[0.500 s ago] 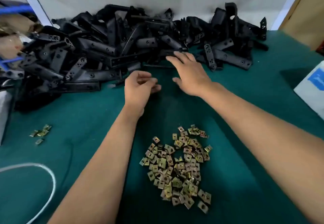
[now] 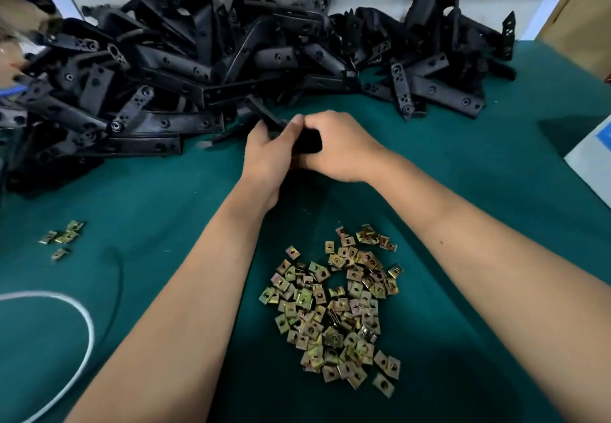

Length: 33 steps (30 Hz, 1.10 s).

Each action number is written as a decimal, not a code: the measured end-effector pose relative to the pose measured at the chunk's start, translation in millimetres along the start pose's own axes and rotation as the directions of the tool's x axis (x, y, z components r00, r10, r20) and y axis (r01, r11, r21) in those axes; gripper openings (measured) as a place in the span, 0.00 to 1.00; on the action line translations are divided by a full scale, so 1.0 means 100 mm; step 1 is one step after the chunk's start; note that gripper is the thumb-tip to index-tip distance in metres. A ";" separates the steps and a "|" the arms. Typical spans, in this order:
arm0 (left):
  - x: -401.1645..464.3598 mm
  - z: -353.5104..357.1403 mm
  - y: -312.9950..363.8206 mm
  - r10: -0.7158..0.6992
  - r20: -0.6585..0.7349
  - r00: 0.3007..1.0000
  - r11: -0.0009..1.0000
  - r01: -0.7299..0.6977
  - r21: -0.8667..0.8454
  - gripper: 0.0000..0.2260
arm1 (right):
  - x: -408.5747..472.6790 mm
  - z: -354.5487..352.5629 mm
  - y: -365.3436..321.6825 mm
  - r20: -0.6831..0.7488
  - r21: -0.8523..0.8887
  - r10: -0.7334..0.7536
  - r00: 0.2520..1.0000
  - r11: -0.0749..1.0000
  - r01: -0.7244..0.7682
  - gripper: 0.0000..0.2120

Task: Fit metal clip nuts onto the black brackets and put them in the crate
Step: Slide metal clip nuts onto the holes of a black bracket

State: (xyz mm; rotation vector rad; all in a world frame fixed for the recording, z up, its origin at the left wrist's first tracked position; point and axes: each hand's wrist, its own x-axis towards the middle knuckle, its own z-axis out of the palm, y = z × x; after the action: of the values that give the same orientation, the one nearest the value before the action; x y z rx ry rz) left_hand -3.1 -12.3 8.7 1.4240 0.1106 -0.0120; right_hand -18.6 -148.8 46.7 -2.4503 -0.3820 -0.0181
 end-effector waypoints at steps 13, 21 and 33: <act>-0.17 -0.05 0.05 0.157 -0.103 0.982 0.972 -0.172 -0.158 0.15 | -0.48 -0.37 0.03 0.584 -0.101 -0.038 0.811 0.988 0.119 0.09; -0.10 -0.06 0.08 -0.034 -0.025 0.999 0.883 0.018 -0.468 0.20 | -0.34 -0.37 0.01 0.649 -0.174 -0.020 0.761 0.969 0.174 0.03; -0.09 -0.09 0.04 -0.034 0.068 0.997 0.917 0.058 -0.394 0.10 | -0.31 -0.02 0.45 0.100 0.917 0.079 0.992 0.380 -0.122 0.10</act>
State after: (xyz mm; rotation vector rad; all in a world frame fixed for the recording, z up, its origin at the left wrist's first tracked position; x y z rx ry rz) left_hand -11.9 -3.1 12.3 1.0137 0.0907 -0.0673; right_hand -35.5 -191.8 17.3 -1.3053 -0.1602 0.2434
